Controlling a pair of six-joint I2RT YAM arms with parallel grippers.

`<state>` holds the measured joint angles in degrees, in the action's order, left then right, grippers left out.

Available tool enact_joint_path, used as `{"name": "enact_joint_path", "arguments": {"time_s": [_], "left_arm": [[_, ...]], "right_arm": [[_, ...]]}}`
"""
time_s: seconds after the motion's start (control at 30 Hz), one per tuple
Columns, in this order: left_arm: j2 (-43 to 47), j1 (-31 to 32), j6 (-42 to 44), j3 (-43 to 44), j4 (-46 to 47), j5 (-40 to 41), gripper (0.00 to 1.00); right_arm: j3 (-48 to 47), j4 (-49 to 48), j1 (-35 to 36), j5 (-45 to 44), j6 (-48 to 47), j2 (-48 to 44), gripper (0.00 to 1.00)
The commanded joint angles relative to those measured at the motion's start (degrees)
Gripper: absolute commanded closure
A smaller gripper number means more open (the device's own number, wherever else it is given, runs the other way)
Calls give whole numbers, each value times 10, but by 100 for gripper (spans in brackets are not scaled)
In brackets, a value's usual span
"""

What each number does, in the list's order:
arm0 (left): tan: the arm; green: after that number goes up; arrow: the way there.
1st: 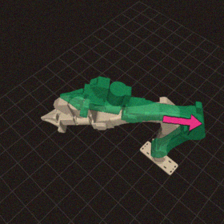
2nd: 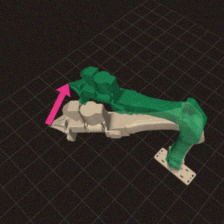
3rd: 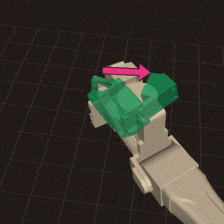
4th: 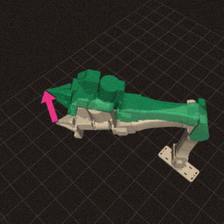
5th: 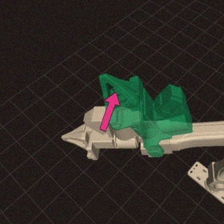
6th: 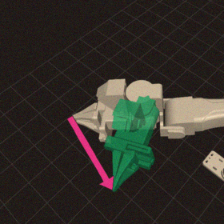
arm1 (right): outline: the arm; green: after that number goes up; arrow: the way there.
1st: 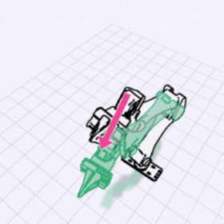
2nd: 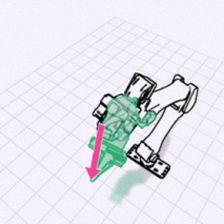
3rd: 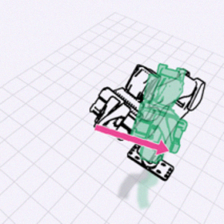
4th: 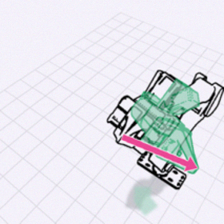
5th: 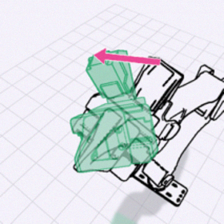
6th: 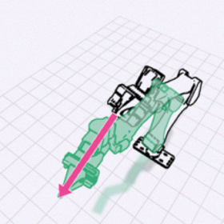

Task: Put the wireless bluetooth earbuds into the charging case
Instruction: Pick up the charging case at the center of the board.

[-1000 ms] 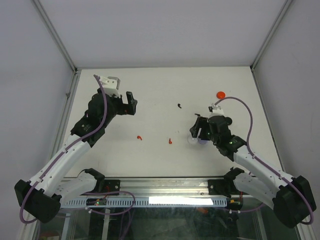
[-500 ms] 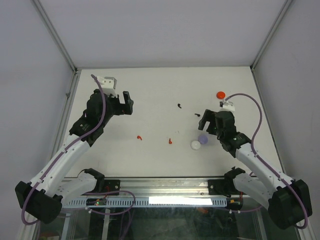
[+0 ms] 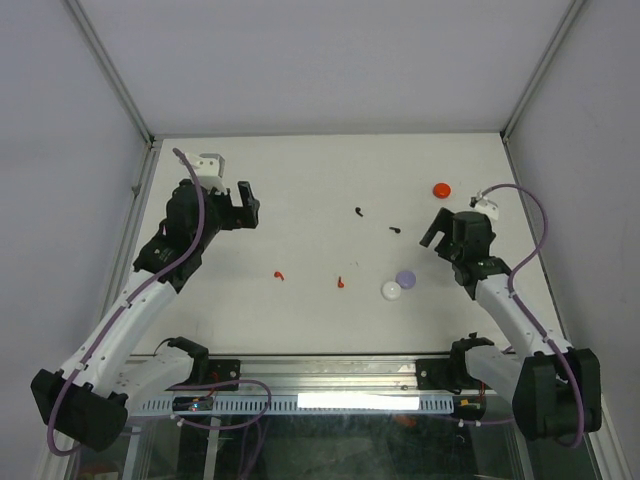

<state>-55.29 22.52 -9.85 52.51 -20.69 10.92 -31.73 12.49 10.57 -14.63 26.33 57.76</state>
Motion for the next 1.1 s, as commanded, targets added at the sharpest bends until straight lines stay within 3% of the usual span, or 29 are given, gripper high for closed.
{"name": "enact_joint_path", "arguments": {"time_s": [0.0, 0.43, 0.77, 1.07], "left_arm": [[25, -8, 1, -4, 12, -24, 1], [27, -16, 2, -9, 13, -40, 1], [16, -23, 3, -9, 13, -53, 1], [6, -28, 3, -8, 13, -68, 1]], "right_arm": [[-33, -43, -45, 8, 14, 12, 3], [-72, -71, -166, 64, 0, 121, 8], [-121, -57, -169, 78, -22, 241, 29], [-147, -40, -167, 128, -40, 297, 33]]}}
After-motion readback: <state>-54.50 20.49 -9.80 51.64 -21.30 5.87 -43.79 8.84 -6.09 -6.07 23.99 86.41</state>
